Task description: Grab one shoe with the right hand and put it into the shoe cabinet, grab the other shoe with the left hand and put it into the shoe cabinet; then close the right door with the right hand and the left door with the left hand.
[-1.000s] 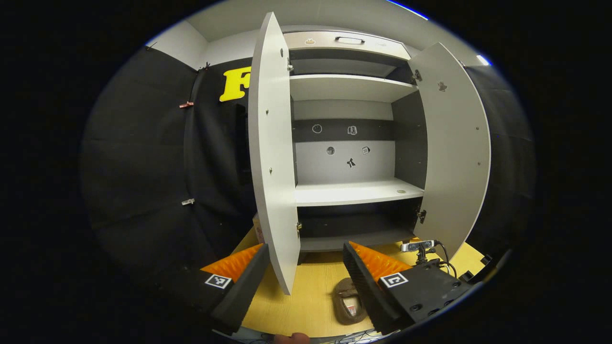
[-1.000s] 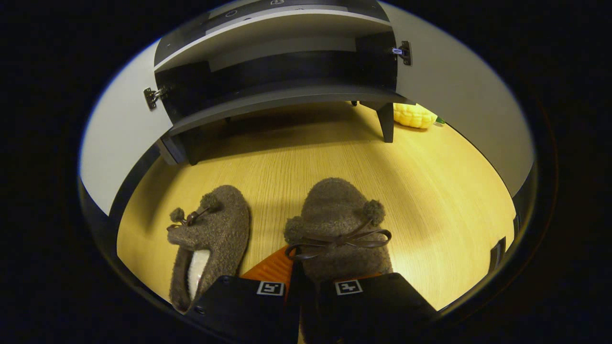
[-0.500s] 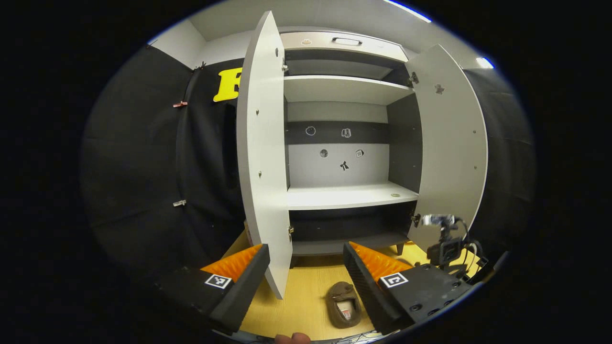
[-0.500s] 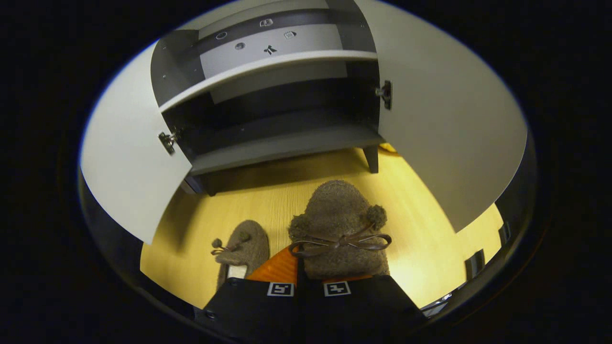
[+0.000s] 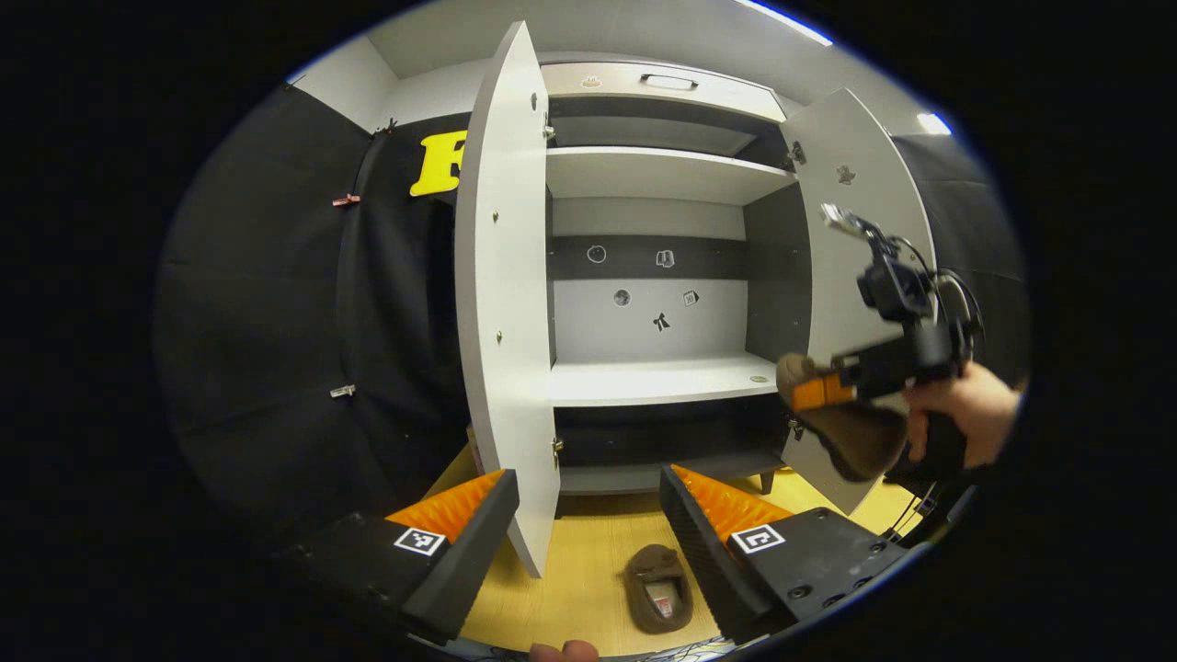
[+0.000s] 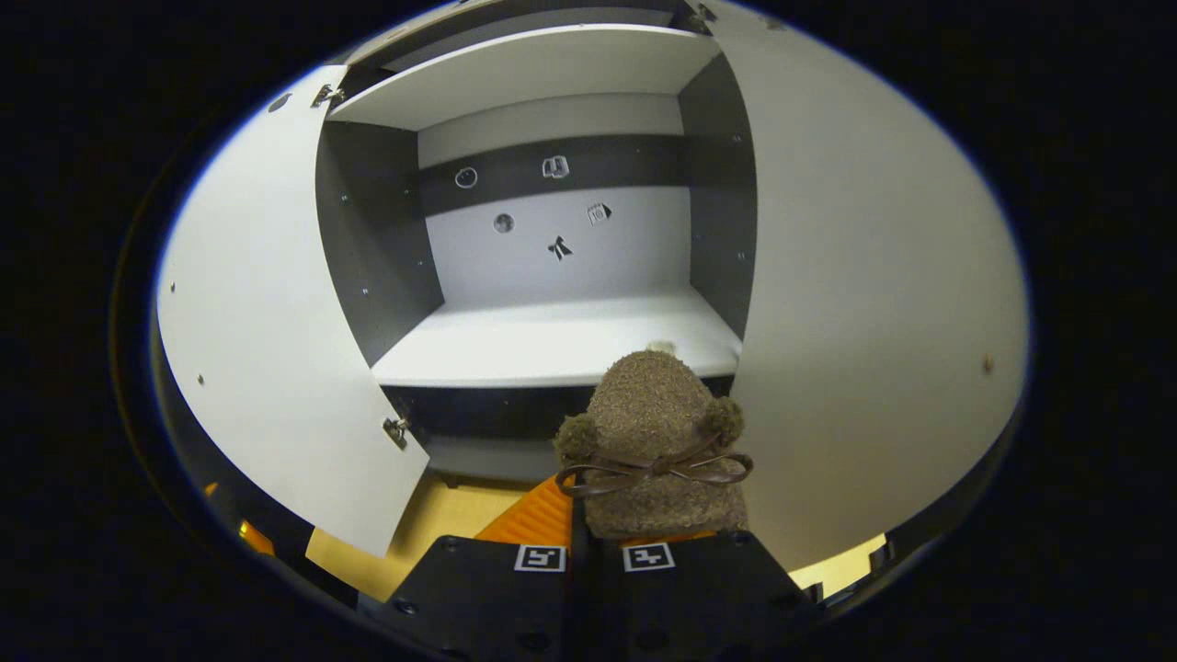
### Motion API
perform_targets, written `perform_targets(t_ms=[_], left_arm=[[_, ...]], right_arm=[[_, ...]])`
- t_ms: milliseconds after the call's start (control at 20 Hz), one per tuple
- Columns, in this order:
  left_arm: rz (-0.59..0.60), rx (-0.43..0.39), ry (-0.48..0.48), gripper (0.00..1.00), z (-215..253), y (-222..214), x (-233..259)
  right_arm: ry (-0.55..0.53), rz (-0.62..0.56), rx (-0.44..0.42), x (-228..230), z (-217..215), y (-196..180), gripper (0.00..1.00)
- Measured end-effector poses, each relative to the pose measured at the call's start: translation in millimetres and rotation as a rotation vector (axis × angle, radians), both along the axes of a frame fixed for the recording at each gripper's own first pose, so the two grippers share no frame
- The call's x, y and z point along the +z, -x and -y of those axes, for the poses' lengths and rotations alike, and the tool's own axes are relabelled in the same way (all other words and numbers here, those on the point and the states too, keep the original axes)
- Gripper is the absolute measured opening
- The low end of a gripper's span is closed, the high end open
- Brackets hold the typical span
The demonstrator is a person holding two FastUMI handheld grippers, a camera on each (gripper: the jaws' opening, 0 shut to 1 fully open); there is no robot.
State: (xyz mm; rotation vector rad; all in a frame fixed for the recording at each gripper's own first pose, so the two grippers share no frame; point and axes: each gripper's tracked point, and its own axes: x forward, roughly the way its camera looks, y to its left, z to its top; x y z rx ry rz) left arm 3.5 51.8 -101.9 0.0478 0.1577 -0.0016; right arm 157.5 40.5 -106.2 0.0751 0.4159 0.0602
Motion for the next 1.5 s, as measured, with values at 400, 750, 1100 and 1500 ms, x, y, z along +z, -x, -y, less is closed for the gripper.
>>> perform_targets(t_ms=[400, 750, 1100, 1500], left_arm=[[0.027, 0.004, 0.036, 0.97, 5.5, -2.7, 12.2], [0.005, 0.049, 0.055, 0.97, 17.8, -22.0, 7.5], [-0.044, 0.111, 0.045, 0.97, 27.3, -26.4, -3.9], [-0.063, 0.176, 0.044, 0.97, 32.2, -29.6, -3.4]], right_arm=[[-0.051, 0.014, 0.020, 49.7, -16.7, -128.7, 0.08], [-0.073, 0.066, -0.001, 36.6, -18.1, -248.0, 0.08], [-0.087, 0.034, -0.026, -5.5, -16.1, -309.9, 0.08], [-0.080, 0.012, 0.020, -20.3, -29.4, -309.6, 0.16]])
